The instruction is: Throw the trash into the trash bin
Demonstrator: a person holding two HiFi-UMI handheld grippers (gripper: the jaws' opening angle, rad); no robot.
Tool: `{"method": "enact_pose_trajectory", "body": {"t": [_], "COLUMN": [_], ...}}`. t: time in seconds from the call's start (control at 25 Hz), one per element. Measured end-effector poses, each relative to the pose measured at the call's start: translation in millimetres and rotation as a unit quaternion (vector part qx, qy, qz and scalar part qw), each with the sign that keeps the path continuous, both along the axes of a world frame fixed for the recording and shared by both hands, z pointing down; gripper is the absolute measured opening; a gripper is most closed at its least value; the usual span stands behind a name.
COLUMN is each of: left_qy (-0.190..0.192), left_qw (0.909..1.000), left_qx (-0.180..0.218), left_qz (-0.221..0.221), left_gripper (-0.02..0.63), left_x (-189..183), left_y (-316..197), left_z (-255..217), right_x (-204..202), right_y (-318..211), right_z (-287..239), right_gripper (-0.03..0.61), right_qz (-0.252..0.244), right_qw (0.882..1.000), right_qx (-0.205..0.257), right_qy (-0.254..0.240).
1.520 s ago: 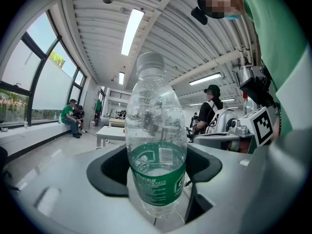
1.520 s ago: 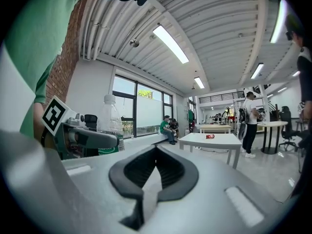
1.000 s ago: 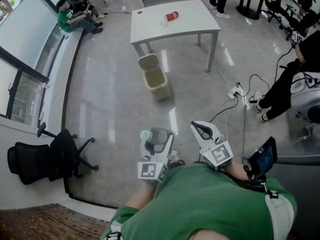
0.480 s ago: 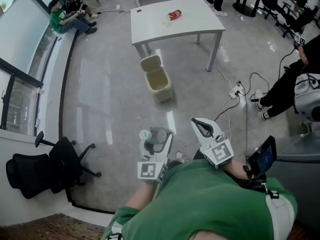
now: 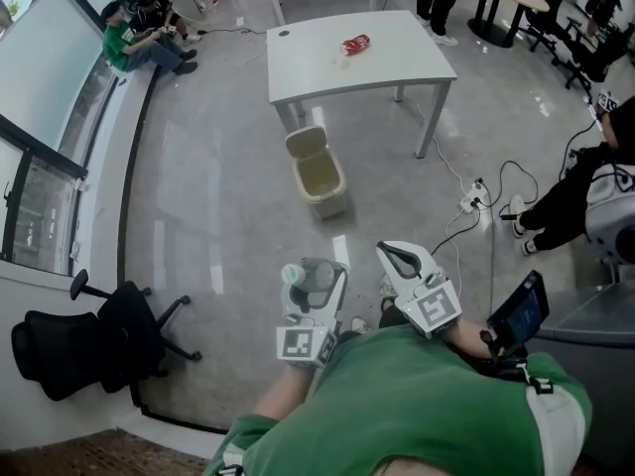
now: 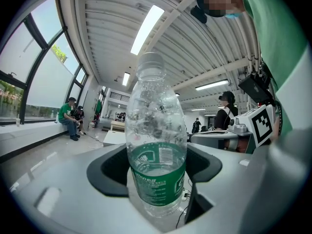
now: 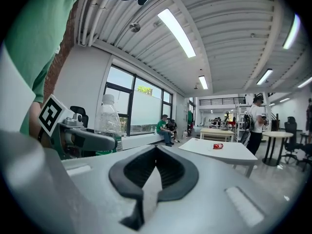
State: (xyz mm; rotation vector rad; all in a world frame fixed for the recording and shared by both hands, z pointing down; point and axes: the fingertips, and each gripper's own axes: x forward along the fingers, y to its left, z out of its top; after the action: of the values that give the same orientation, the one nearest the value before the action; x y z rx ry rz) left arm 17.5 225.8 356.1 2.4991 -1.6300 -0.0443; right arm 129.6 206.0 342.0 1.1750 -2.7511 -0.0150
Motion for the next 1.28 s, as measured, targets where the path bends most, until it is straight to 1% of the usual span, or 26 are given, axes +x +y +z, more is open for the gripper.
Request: {"method": "enact_pose_trajectory", "body": {"t": [0.2,0.36,0.52,0.72,0.84,1.04,1.28], "left_qy": [-0.012,-0.02,-0.026,-0.036,-0.032,-0.036,-0.038], "left_qw": [0.9998,0.9986,0.9986,0.9969,0.9959,0.9957,0.9946], "left_qx": [-0.012,-0.029,-0.02,-0.018,-0.015,-0.014,-0.025], "left_qz": [-0.01,-0.039,-0.042,-0.068,-0.083,-0.084,-0.093], "left_gripper": [0.336,0.335,0.336,0.335,0.336,0.336,0.336], "left_x": [1,1,14,30,36,46,41], "left_y": [-28,-55,-82,-113,-129,-150,-178], "left_z": [-2,1,9,9,7,1,1], "right_x": [-3,1,13,38,47,52,47], "right_y": [-33,-62,-89,-120,-138,-158,-183], "right_z": [0,2,10,14,17,14,18], "right_gripper": [0.003,0.003,0.003,0.003,0.003,0.003,0.003], "right_qz": [-0.016,-0.027,-0.038,-0.049,-0.053,-0.06,-0.064], "right_qw": [1.0,1.0,0.999,0.998,0.998,0.997,0.997], "right_qx": [-0.004,-0.003,-0.01,-0.017,-0.02,-0.022,-0.026], "right_qy": [-0.01,-0.016,-0.023,-0.032,-0.031,-0.036,-0.034]}}
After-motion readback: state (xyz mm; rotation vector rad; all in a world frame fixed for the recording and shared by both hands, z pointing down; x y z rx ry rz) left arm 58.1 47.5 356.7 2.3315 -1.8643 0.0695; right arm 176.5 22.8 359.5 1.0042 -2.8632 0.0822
